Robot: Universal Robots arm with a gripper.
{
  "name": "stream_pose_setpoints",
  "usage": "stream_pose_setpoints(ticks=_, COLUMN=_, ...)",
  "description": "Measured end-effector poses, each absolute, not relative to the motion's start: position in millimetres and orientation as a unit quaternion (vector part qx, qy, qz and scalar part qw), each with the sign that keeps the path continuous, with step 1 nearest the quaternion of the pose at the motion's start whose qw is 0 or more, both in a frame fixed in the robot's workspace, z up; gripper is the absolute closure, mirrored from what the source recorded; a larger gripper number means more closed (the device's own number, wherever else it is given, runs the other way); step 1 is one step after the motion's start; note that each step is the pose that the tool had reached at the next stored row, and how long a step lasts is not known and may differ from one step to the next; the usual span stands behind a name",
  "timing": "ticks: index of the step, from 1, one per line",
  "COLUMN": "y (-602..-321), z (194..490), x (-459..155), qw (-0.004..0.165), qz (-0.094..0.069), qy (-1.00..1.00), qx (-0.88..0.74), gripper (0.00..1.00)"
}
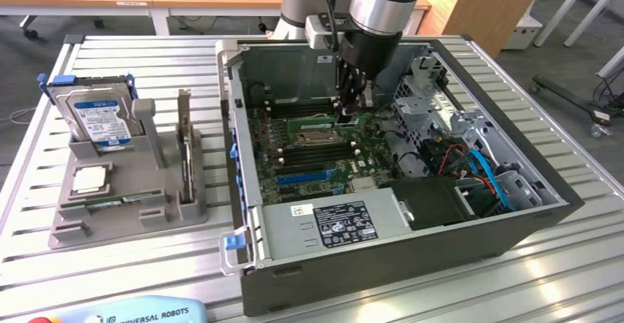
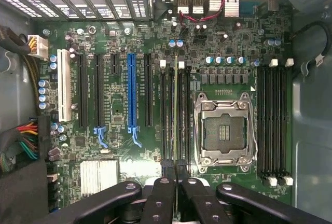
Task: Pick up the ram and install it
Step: 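Insert the ram into the slot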
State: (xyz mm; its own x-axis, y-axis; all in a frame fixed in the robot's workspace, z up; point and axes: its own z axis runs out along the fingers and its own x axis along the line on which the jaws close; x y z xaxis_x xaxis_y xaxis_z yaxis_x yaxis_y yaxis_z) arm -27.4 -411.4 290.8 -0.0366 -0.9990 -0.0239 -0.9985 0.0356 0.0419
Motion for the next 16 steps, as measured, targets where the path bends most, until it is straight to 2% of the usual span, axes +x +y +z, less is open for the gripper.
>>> stream_pose_setpoints(ticks=16, y=-411, z=278, x=-28, qw=0.006, qz=-0.023, qy=-0.723, qx=0.691, gripper=0.88)
